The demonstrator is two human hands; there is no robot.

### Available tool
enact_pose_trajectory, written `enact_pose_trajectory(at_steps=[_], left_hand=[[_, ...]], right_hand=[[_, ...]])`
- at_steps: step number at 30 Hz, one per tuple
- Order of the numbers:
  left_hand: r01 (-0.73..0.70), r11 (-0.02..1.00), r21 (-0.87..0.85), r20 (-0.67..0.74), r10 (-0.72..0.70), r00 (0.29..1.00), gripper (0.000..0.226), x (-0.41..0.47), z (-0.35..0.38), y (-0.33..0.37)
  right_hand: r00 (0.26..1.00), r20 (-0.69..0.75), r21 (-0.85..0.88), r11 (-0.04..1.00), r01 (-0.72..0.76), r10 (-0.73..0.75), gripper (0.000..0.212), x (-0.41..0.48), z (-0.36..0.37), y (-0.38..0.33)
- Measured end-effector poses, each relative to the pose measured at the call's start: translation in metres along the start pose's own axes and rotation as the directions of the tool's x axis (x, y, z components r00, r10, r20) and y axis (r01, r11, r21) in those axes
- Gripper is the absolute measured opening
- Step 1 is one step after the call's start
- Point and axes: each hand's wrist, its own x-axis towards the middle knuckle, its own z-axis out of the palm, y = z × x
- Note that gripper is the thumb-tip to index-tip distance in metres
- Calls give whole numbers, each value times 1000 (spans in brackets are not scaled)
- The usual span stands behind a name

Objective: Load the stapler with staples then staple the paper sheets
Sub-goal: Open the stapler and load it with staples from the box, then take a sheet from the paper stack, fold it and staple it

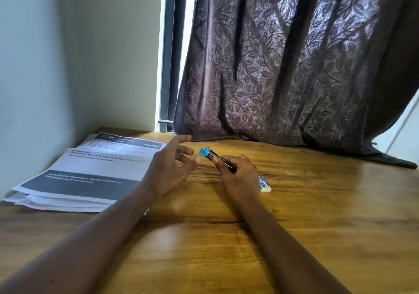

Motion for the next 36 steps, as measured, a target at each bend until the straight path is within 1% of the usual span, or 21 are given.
enact_pose_trajectory(at_steps=[4, 7, 9, 11, 12, 15, 17, 18, 20, 22, 24, 26, 28, 29, 31, 34, 36], left_hand=[[-76, 989, 130, -3, 77, 997, 38, -2, -2, 3], [-124, 973, 196, 19, 123, 992, 33, -5, -2, 4], [-135, 966, 219, 20, 133, 991, 33, -7, -2, 4], [-146, 962, 232, -2, 151, 989, 40, -9, -3, 4], [-148, 961, 235, -16, 156, 988, 44, -10, -5, 5], [-147, 950, 276, -37, 163, 986, 53, -16, -21, 7], [-154, 928, 339, -56, 183, 982, 54, -21, -42, 7], [-154, 909, 388, -64, 193, 979, 53, -24, -57, 5], [-130, 859, 495, -71, 189, 979, 50, -32, -89, -1], [-81, 807, 585, -80, 156, 985, 53, -41, -121, -13], [-16, 758, 652, -65, 76, 995, 67, -50, -146, -27], [39, 696, 717, -8, -48, 999, 84, -56, -160, -46], [84, 647, 758, 68, -206, 976, 93, -58, -160, -58], [93, 627, 773, 100, -265, 959, 94, -60, -159, -61], [100, 602, 792, 138, -338, 931, 92, -62, -156, -61], [119, 600, 791, 153, -383, 911, 93, -61, -155, -59], [114, 603, 790, 157, -378, 912, 94, -60, -156, -62]], right_hand=[[997, -71, -84, 996, -28, 22, 40, -5, -12, 1], [996, -90, -211, 977, -31, 12, 40, -9, -16, 3], [999, -31, -360, 932, -44, 35, 39, -10, -18, 0], [993, 83, -544, 839, -24, 83, 40, -14, -16, -9], [988, 120, -607, 795, -1, 93, 42, -16, -16, -12], [985, 134, -682, 731, 10, 112, 50, -19, -17, -20], [993, 108, -722, 690, 48, 45, 60, -20, -18, -23], [994, 109, -726, 680, 98, -26, 65, -22, -17, -25], [974, 166, -693, 684, 227, -156, 69, -27, -12, -34], [948, 254, -603, 735, 311, -193, 67, -33, 1, -47], [937, 307, -485, 820, 303, -165, 60, -37, 20, -63], [946, 314, -365, 910, 195, -77, 55, -38, 44, -82], [954, 299, -291, 955, 58, 33, 57, -35, 67, -100], [956, 286, -285, 958, 22, 63, 57, -32, 80, -108], [959, 271, -335, 942, 7, 89, 64, -26, 103, -119], [938, 296, -458, 888, -25, 179, 83, -20, 124, -132], [928, 294, -518, 854, -47, 229, 84, -15, 130, -137]])
